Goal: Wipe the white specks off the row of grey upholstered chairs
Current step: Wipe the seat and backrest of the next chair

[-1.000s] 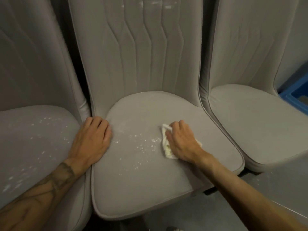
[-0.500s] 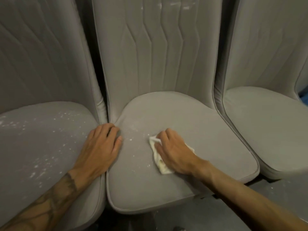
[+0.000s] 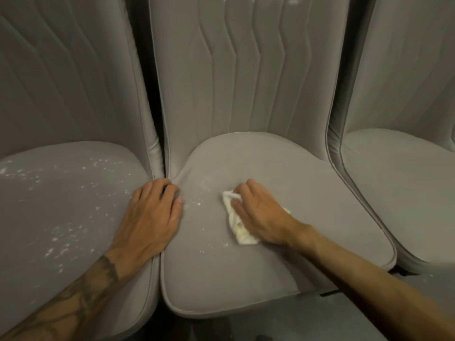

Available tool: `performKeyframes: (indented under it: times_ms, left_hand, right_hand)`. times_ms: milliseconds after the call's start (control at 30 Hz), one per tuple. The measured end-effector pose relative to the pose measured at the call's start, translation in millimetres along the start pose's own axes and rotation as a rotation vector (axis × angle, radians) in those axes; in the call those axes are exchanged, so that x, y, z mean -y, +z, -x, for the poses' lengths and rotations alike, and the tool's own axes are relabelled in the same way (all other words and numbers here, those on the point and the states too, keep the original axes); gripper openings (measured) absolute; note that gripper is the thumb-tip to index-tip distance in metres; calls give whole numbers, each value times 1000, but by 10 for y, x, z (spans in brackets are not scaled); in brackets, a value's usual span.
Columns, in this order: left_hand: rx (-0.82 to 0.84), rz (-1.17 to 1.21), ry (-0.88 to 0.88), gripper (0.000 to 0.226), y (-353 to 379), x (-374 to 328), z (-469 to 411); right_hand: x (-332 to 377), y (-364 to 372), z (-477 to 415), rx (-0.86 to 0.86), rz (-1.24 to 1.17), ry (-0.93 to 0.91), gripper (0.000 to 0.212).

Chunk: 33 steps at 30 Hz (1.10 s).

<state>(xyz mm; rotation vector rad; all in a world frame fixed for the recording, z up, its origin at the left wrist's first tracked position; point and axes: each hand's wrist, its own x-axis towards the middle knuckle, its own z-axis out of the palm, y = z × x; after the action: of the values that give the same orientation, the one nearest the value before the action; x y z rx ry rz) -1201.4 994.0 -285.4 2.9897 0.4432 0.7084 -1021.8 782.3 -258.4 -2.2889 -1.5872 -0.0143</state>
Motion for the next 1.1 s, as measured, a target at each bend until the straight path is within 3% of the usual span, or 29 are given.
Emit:
performKeyframes:
  times_ms: [133, 333, 400, 533, 600, 733, 933, 1000, 1100]
  left_hand:
    - [17, 7, -21, 25, -13, -11, -9]
    - [35, 5, -44, 25, -30, -16, -5]
    - [40, 9, -54, 25, -43, -29, 1]
    - [72, 16, -72, 26, -60, -56, 1]
    - [77, 15, -81, 26, -67, -62, -2]
    - [80, -2, -86, 28, -82, -72, -2]
    - [102, -12, -93, 29, -91, -81, -1]
    - [107, -4, -100, 29, -93, -80, -6]
    - [105, 7, -107, 29, -104, -91, -5]
  right_hand:
    - [-321, -83, -348, -25, 168, 332, 32]
    - [191, 157, -112, 22, 3, -111, 29]
    - [23, 107, -201, 2, 20, -37, 27]
    - [-232, 61, -599, -43, 194, 295, 32]
    - [-59, 143, -618, -43, 148, 216, 32]
    - [195, 204, -304, 37, -23, -121, 29]
    - [-236, 137, -812, -25, 181, 255, 32]
    - [-98, 211, -869, -33, 151, 227, 32]
    - [97, 295, -671, 15, 39, -13, 30]
